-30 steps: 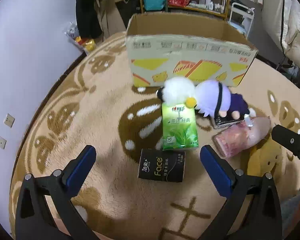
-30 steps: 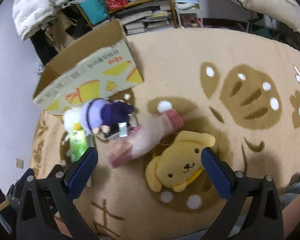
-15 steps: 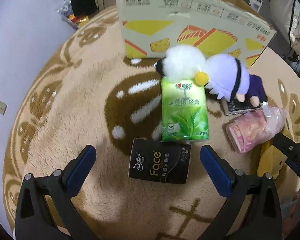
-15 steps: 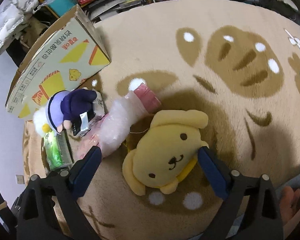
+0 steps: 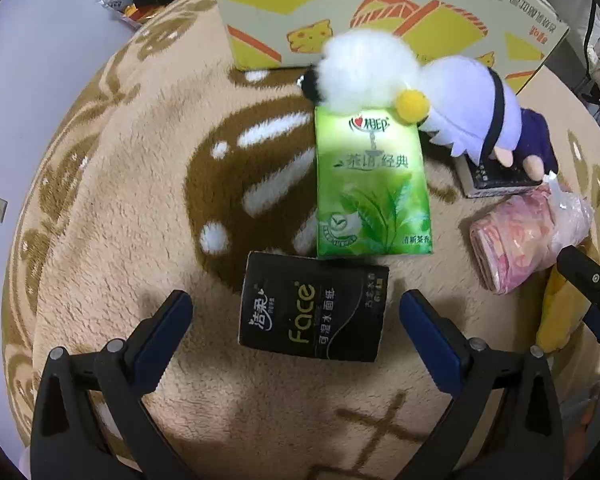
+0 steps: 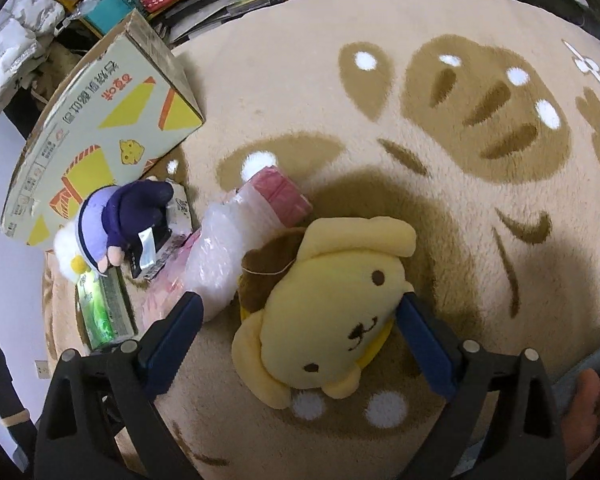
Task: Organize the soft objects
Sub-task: 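Grasp the black tissue pack with left gripper while right gripper grasps yellow dog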
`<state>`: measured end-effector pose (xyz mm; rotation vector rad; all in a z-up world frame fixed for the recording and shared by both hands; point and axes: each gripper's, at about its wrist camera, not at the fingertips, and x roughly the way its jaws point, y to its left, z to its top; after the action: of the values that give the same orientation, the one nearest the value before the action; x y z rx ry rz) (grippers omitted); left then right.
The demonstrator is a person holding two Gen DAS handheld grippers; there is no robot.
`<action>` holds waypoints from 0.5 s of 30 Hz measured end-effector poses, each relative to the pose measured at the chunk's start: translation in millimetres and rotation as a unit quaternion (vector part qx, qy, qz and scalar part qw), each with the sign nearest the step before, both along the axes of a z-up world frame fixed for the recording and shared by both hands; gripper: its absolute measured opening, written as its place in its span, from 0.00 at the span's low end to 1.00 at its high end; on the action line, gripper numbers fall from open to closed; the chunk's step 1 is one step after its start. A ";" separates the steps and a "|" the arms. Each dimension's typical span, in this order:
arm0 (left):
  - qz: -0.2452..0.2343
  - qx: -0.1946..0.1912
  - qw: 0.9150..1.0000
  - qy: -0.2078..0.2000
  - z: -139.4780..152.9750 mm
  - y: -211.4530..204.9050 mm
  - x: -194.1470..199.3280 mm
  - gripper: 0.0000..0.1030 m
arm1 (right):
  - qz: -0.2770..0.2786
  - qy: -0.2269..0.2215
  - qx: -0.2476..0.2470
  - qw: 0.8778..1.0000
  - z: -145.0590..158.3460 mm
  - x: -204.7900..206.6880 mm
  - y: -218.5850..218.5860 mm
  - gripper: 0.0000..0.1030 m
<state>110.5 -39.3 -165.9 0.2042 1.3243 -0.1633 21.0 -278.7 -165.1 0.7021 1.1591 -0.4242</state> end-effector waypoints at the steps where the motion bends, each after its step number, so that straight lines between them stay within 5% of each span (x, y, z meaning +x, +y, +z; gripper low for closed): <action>1: 0.000 -0.001 1.000 0.001 -1.0 0.4 0.9 0.99 | 0.002 0.001 -0.003 1.000 -1.5 1.0 0.2 0.99; 11: -0.001 0.001 1.000 0.006 -2.7 1.3 0.2 0.79 | 0.007 -0.006 0.002 1.000 -1.3 3.6 7.3 0.99; 15: -0.009 -0.017 1.000 0.013 -2.0 0.6 -1.5 0.65 | 0.018 -0.022 0.021 0.999 3.3 5.8 12.5 0.88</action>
<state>109.1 -38.7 -167.9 0.1867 1.3451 -0.2042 26.8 -266.2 -161.8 0.7233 1.1407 -0.3530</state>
